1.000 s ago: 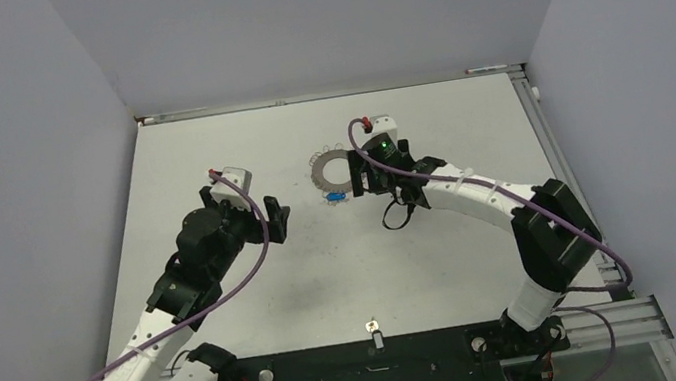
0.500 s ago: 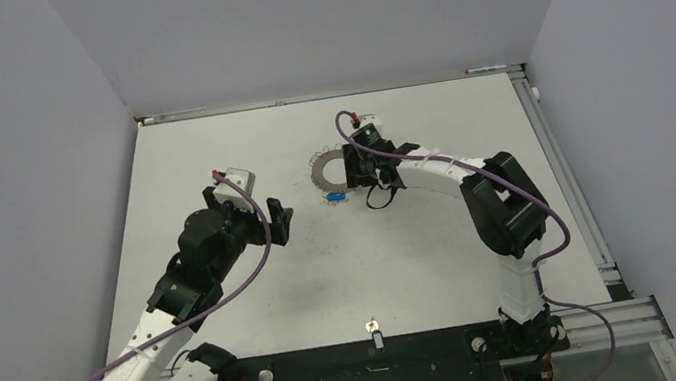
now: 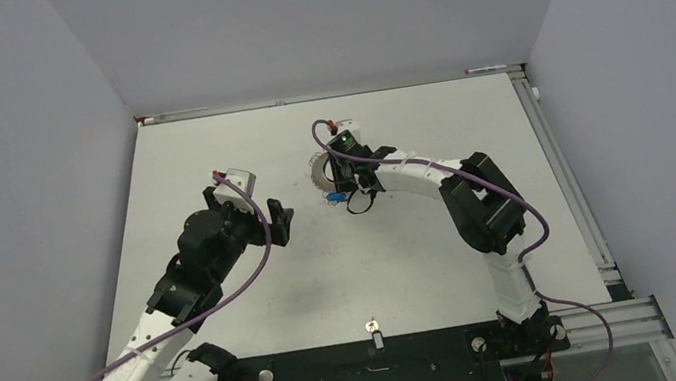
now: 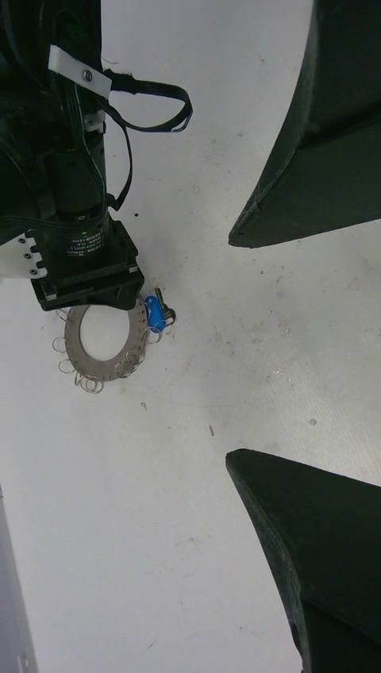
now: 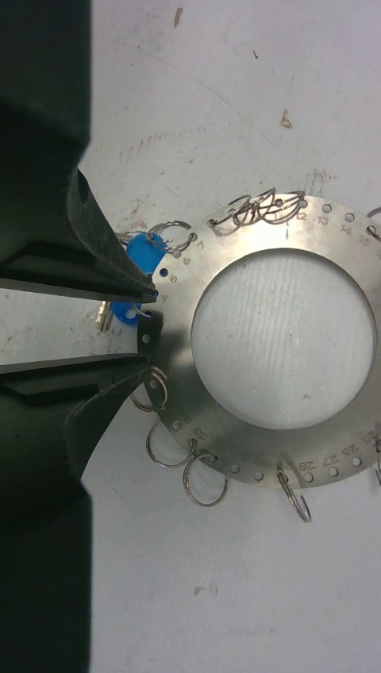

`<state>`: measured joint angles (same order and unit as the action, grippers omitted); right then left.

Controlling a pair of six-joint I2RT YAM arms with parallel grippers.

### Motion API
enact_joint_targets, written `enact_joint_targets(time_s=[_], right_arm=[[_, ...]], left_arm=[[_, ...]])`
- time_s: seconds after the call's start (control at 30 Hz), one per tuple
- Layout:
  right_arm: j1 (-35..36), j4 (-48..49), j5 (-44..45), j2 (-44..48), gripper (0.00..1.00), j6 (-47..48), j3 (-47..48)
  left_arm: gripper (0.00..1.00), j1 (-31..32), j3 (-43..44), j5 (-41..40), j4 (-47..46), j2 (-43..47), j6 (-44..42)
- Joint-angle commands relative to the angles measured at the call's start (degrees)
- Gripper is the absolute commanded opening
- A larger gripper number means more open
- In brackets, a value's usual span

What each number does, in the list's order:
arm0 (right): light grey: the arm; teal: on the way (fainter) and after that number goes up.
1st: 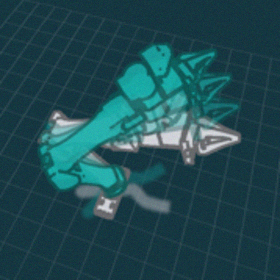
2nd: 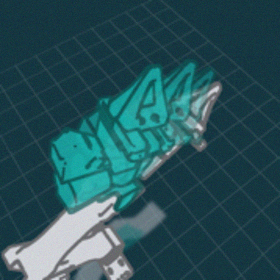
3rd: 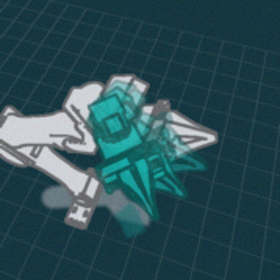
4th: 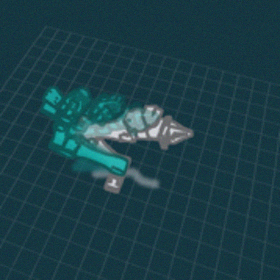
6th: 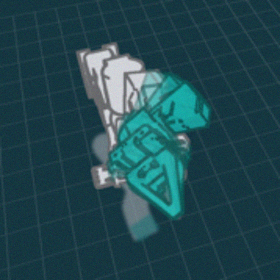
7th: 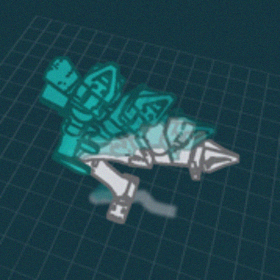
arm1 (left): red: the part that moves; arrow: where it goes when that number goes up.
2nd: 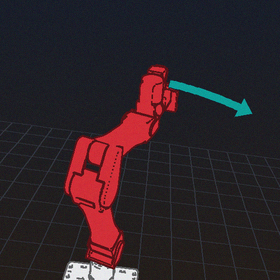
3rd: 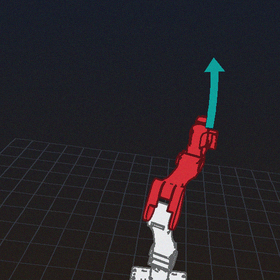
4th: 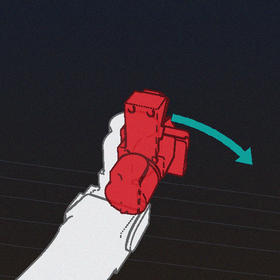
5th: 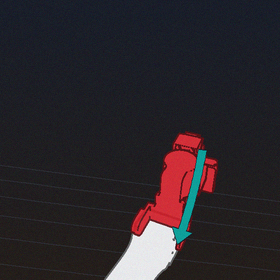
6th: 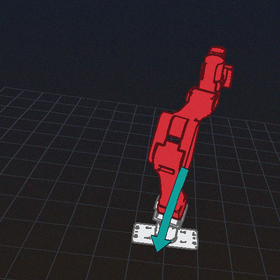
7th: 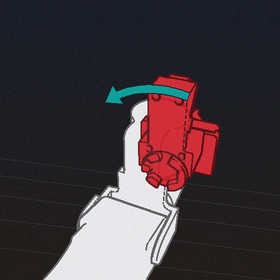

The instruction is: Put the keys on the keyring

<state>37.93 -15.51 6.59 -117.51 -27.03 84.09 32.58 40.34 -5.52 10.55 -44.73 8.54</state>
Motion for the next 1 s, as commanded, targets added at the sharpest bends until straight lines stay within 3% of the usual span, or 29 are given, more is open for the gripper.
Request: enact_joint_targets(time_s=[0.0,0.97], right_arm=[[-0.14,-0.51,2.02,-1.93,0.31,0.79,2.88],[0.04,0.84,2.21,4.46,0.34,5.39,0.25]], left_arm=[[0.97,0.29,2.38,0.43,-0.83,0.96,-0.53],[0.97,0.56,2.28,0.33,-0.72,0.29,-0.80]])
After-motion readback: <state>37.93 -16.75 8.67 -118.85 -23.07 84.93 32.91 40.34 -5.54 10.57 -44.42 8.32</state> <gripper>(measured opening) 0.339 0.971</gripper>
